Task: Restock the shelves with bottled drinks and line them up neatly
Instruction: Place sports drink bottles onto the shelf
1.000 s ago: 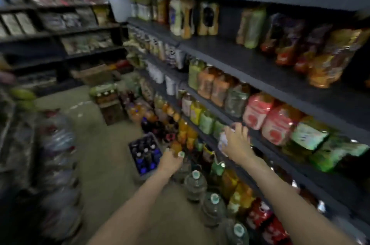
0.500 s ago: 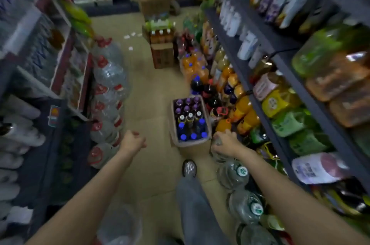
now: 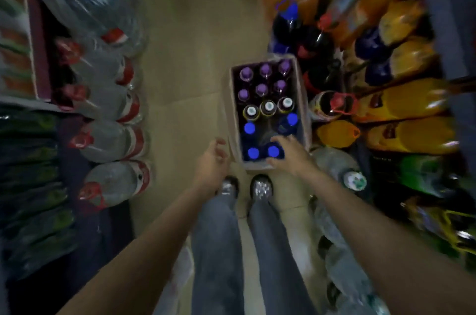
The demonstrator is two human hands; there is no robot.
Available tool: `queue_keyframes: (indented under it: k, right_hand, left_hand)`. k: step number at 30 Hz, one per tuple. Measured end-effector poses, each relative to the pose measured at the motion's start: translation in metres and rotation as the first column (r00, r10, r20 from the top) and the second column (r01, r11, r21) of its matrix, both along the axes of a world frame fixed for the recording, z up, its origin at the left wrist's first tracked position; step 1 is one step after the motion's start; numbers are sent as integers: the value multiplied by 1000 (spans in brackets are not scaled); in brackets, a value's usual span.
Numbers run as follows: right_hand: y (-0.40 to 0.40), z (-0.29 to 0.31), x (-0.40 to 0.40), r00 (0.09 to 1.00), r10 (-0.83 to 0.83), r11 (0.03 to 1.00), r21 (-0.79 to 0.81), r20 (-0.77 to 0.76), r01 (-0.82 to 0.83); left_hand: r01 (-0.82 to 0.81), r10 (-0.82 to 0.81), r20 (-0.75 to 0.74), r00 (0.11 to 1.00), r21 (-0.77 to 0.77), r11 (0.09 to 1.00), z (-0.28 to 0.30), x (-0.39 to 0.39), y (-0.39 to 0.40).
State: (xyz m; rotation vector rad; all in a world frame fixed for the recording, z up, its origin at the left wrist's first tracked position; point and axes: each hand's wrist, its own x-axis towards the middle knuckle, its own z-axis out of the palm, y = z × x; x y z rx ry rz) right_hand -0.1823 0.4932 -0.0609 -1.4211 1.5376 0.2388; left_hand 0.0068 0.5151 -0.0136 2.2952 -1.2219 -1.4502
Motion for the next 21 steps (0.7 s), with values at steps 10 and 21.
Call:
queue_keyframes:
  k: [10,21]
  right_hand:
    - [-46,-228,66,977,167,962,-195,-133,-191]
    - [-59,-122,40,998,59,892,-447,-31,-66]
  left_hand:
    - [-200,194,-59,979,-126,972,-197,30,-3]
    - [286,-290,-293,911,-57,956,-185,37,-44]
